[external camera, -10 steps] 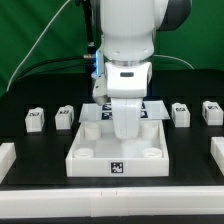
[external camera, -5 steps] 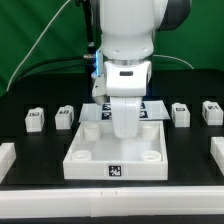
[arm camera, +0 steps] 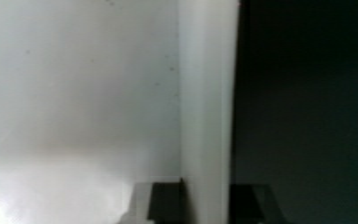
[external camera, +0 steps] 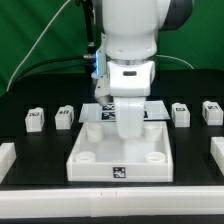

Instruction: Assemble one leg

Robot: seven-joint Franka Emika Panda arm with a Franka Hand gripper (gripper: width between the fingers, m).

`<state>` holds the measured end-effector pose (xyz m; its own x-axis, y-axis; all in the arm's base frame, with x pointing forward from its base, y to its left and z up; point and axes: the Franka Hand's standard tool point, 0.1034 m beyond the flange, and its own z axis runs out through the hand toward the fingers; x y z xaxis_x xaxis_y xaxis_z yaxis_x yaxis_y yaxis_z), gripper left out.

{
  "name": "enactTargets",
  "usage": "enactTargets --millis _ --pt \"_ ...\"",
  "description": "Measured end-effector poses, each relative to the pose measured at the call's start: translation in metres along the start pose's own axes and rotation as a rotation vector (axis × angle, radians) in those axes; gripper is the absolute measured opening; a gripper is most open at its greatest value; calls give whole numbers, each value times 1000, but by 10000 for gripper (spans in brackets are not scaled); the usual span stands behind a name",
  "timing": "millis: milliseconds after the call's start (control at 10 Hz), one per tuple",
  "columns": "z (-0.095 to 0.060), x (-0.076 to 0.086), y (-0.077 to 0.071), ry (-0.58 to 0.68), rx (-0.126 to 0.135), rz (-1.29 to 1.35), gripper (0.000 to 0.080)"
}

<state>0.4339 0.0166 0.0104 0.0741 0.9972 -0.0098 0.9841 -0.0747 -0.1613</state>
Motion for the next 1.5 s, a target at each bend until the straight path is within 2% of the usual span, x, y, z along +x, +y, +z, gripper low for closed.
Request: enactTargets --millis 300,600,900,1300,1400,1500 --pt "0 30 11 7 -13 -35 80" --pt "-2 52 24 17 -31 -57 80" --pt "-4 59 35 22 -43 -55 80" --pt "-5 63 39 25 -48 -39 79" --pt "-5 63 39 25 -48 -39 154" --pt "-5 63 39 25 -48 -37 291"
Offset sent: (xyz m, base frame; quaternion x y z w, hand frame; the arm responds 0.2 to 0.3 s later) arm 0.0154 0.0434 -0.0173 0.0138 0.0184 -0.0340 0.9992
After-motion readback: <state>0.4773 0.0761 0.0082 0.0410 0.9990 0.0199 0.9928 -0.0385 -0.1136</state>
